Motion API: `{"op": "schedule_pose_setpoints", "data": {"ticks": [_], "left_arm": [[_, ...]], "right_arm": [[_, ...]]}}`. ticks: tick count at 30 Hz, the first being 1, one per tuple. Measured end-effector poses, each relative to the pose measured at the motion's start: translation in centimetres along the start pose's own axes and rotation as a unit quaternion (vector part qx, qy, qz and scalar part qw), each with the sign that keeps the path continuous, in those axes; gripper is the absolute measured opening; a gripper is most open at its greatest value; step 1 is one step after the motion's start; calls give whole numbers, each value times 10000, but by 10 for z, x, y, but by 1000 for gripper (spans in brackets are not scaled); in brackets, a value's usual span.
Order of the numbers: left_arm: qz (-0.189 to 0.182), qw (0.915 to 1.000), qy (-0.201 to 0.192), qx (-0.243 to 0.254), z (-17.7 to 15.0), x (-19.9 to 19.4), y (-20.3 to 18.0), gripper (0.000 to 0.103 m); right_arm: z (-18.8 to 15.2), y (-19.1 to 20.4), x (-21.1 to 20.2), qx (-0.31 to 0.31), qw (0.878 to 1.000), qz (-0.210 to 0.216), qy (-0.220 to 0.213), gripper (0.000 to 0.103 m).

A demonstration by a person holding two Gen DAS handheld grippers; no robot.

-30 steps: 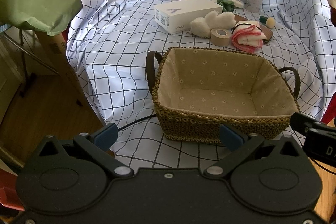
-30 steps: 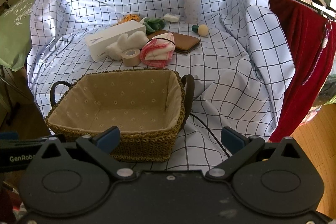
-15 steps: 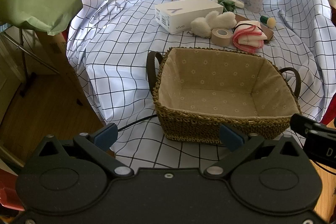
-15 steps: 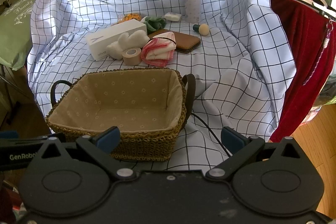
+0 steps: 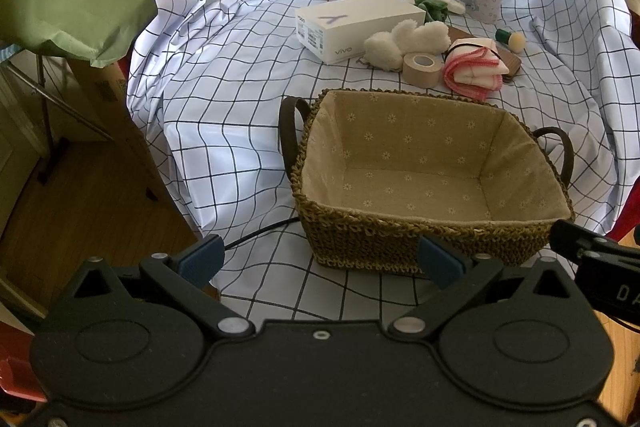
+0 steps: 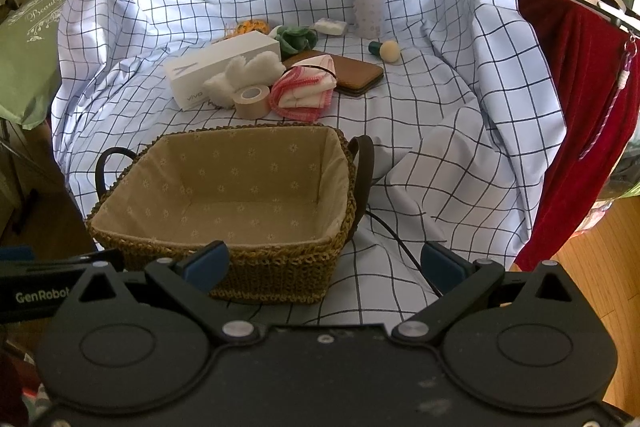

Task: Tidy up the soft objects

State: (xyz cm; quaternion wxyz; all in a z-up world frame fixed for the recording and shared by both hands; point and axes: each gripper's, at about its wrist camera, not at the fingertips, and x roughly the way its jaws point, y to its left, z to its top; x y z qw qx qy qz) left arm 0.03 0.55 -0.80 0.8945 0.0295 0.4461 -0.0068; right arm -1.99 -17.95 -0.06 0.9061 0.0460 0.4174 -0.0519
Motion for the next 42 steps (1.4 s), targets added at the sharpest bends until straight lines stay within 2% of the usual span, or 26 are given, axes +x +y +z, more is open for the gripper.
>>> {"op": "schedule_pose_setpoints", "data": {"ticks": [20,28,33,37,42], "left_arm": [[-11,10000,11,-30,-3,1,2,100],[-69,9999,-145,-12,0,0,3,100],[-147,9998,-161,29,8,0,3,100],[-373,9993,9,83,17,6,5,98],[-490,9986,76,163,30,11,6,92]], "right_arm": [[-2,-1,3,-11,10000,-1,58,103],[4,-5,2,-2,10000,-36,-43,103],[14,-7,5,62,9999,-43,-73,103],[29,-10,8,40,9999,-59,-144,103],[49,-9,14,-53,9998,25,-183,103]]}}
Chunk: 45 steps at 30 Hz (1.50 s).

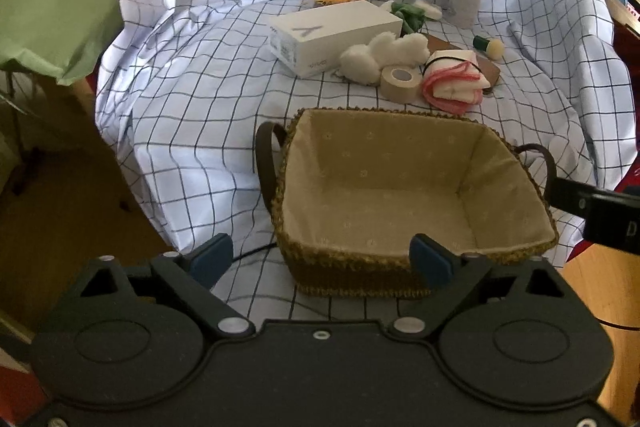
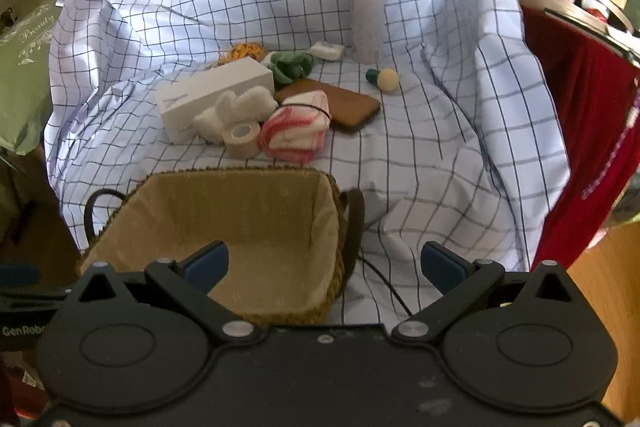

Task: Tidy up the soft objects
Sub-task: 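Grasp the orange pouch with the left tool while the right tool grasps the white sachet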

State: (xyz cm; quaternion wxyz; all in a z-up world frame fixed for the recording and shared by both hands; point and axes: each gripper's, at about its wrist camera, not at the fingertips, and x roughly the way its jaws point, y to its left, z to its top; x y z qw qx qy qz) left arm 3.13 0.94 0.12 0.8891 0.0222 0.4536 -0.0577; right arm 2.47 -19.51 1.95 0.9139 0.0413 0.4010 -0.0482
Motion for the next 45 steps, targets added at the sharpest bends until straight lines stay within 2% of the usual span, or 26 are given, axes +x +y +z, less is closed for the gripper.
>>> {"op": "schedule_pose_setpoints", "data": {"ticks": [12,22,30,39,42,45], "left_arm": [[-77,9997,-189,135,74,27,16,92],[-114,9998,-155,27,146,75,29,92],[-116,9998,-123,102,213,119,26,92],[50,9992,-85,384,274,174,11,92],[80,9993,-55,369,291,192,12,93],[38,9996,9,290,304,209,15,92]], "right_arm": [[75,8,37,-222,9983,539,96,102],[153,33,90,-313,9975,624,53,102],[226,29,164,-320,9990,275,-134,102],[310,10,273,-48,9996,162,246,100],[326,5,311,38,9987,177,475,93],[332,4,340,80,9978,149,648,91]]}}
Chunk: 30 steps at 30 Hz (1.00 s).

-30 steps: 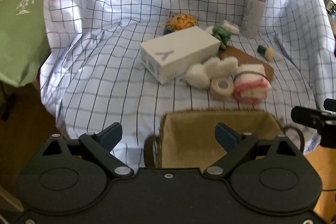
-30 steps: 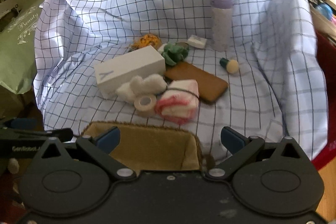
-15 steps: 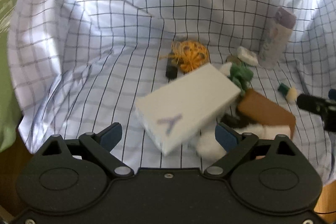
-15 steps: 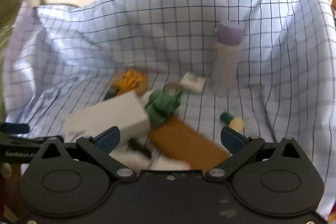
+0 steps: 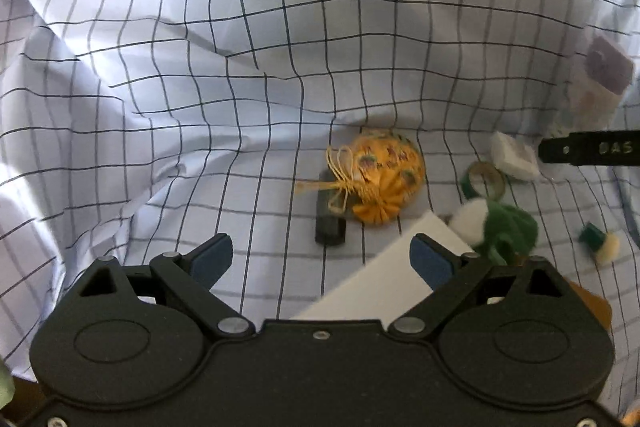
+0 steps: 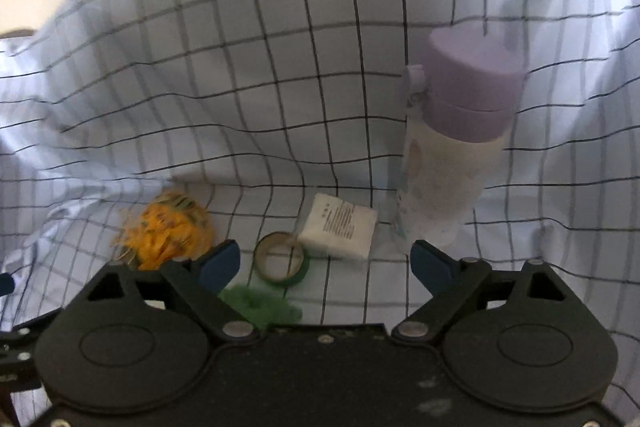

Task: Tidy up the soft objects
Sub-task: 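Grasp the orange pouch with the left tool while the right tool grasps the white sachet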

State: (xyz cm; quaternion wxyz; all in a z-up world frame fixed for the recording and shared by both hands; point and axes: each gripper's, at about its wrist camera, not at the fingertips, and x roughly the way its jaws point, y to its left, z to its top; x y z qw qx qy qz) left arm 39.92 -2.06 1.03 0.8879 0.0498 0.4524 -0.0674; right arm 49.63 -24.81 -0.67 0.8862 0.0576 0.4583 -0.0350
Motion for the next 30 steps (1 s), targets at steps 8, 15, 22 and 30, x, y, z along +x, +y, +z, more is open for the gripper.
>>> {"op": "schedule_pose_setpoints", "data": {"ticks": [8,15,22,30], "left_arm": [[-4,9999,76,-75,18,35,5,92],[-100,9999,67,-51,22,52,6,92],[-107,9999,42,-64,24,57,7,92],[-219,9997,-120,-67,36,57,-4,93]], "right_arm": [[9,7,62,13,9992,-203,339,89],[14,2,97,385,9969,-354,588,87],[12,3,104,455,9965,-343,614,61],[-4,6,70,451,9976,-421,306,61]]}}
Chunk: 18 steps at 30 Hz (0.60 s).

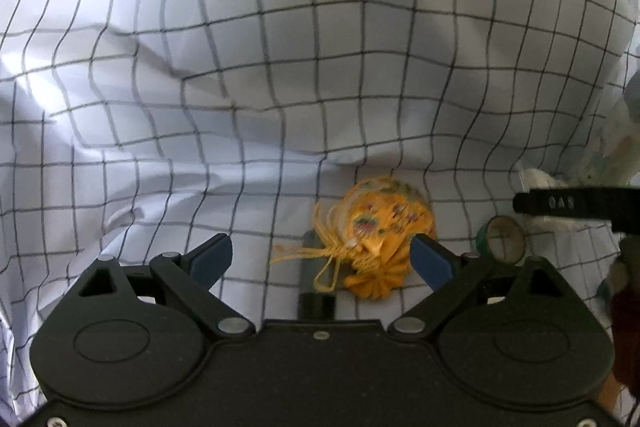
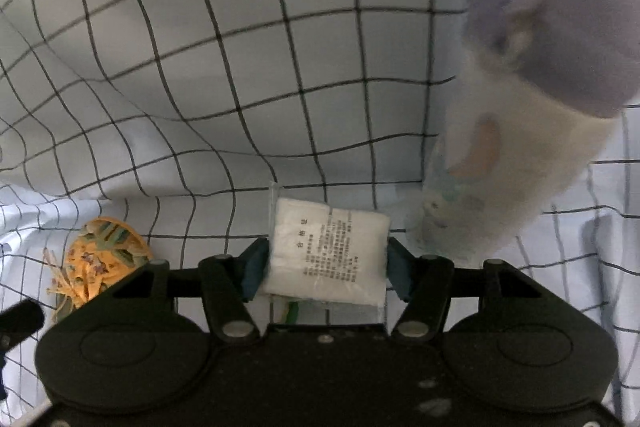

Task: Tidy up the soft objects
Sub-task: 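Grasp the orange pouch with the left tool while the right tool grasps the white sachet, then lift the orange pouch and white sachet and carry both toward the basket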

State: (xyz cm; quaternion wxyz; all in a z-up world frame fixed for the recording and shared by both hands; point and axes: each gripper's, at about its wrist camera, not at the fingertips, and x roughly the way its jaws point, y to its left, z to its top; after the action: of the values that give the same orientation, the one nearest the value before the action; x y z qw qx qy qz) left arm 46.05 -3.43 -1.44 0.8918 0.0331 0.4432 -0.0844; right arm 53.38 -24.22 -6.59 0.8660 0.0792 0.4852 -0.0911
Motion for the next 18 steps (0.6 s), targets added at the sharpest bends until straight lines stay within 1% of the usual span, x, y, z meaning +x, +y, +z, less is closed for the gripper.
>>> {"op": "schedule_pose_setpoints", "data": {"ticks": [3,6,11,14,17,18], "left_arm": [[-37,9999,-26,92,4,6,-12,94],[-47,9998,63,154,7,19,-25,94],[155,9989,256,352,7,45,-45,94],[310,9976,315,525,5,57,-57,94],[377,9963,398,667,2,66,-66,90],[376,9959,431,696,1,69,-68,81]], "right_arm": [[-5,-5,-13,43,10000,-24,-19,61],[-10,-7,-29,6,10000,-76,-42,61],[-18,-12,-52,-197,9996,-91,-160,61],[-17,-16,-54,-276,9994,-68,-221,61],[-18,-16,-60,-350,9990,-81,-269,61],[-19,-15,-58,-371,9989,-84,-275,61]]}}
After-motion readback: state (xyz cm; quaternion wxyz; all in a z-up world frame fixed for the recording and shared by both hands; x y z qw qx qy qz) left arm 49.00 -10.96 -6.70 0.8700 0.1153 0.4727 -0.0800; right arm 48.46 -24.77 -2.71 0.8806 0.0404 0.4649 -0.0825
